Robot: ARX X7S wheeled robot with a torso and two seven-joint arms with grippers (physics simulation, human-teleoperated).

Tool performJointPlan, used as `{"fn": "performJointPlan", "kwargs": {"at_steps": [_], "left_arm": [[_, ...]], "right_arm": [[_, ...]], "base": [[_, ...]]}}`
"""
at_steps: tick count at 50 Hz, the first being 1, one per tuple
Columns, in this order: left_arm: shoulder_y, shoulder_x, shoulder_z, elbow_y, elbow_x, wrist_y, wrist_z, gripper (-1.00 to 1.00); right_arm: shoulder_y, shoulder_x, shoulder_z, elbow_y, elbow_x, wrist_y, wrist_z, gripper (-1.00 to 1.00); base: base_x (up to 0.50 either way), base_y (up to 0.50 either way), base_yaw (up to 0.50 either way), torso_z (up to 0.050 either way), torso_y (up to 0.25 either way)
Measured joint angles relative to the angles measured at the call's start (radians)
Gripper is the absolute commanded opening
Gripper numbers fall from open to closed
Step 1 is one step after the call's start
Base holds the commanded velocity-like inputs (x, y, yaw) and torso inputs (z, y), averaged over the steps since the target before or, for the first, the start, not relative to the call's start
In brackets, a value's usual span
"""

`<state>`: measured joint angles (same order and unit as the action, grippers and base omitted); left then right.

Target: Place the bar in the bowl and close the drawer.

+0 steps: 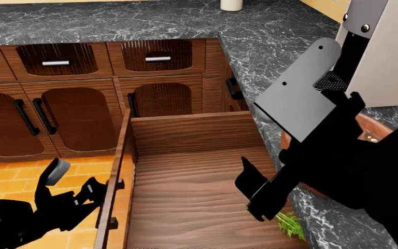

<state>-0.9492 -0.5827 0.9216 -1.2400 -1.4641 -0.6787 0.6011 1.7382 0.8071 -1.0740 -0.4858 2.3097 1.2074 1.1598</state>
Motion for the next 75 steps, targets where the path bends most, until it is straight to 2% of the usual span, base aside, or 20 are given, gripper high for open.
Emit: {"fn": "performJointPlan", "kwargs": {"at_steps": [14,22,28,41,44,47,51,54,67,71,75], "left_arm": [[-0.091,0.138,0.012,-0.064,0.12,-0.078,0.015,1.0],[-0.126,0.213,-0.056,-0.069,0.234,-0.133,0.006,1.0],[-0.146,0.275,-0.198,-0.069,0.422,-0.183,0.014,1.0],[-0.169,0.444,-0.676,-0.068,1.051,-0.3,0.119,1.0],[-0.171,0.476,-0.723,-0.068,1.11,-0.322,0.136,1.0],[-0.172,0.501,-0.719,-0.068,1.1,-0.338,0.135,1.0],[-0.173,0.524,-0.641,-0.068,1.001,-0.346,0.115,1.0],[-0.177,0.535,-0.524,-0.069,0.866,-0.34,0.089,1.0],[-0.215,0.558,0.282,-0.041,-0.008,-0.222,-0.026,1.0],[-0.228,0.561,0.447,-0.016,-0.198,-0.193,-0.059,1.0],[-0.236,0.563,0.557,0.006,-0.334,-0.174,-0.087,1.0]], "right_arm": [[0.007,0.008,0.0,-0.002,-0.004,0.002,-0.009,1.0],[0.009,0.02,0.004,0.0,-0.008,0.003,-0.015,1.0],[0.016,0.035,0.002,-0.004,0.001,-0.002,-0.009,1.0],[0.039,0.087,-0.007,-0.017,0.035,-0.013,0.022,1.0],[0.043,0.098,-0.009,-0.018,0.041,-0.014,0.029,1.0],[0.047,0.11,-0.012,-0.019,0.046,-0.016,0.035,1.0],[0.051,0.124,-0.015,-0.022,0.053,-0.017,0.042,1.0],[0.056,0.133,-0.017,-0.024,0.057,-0.017,0.048,1.0],[0.081,0.157,-0.026,-0.036,0.08,-0.018,0.071,1.0],[0.085,0.161,-0.028,-0.038,0.083,-0.017,0.074,1.0],[0.09,0.161,-0.031,-0.04,0.086,-0.017,0.077,1.0]], "base": [[0.0,0.0,0.0,0.0,0.0],[0.0,0.0,0.0,0.0,0.0],[0.0,0.0,0.0,0.0,0.0],[0.0,0.0,0.0,0.0,0.0],[0.0,0.0,0.0,0.0,0.0],[0.0,0.0,0.0,0.0,0.0],[0.0,0.0,0.0,0.0,0.0],[0.0,0.0,0.0,0.0,0.0],[0.0,0.0,0.0,0.0,0.0],[0.0,0.0,0.0,0.0,0.0],[0.0,0.0,0.0,0.0,0.003]]}}
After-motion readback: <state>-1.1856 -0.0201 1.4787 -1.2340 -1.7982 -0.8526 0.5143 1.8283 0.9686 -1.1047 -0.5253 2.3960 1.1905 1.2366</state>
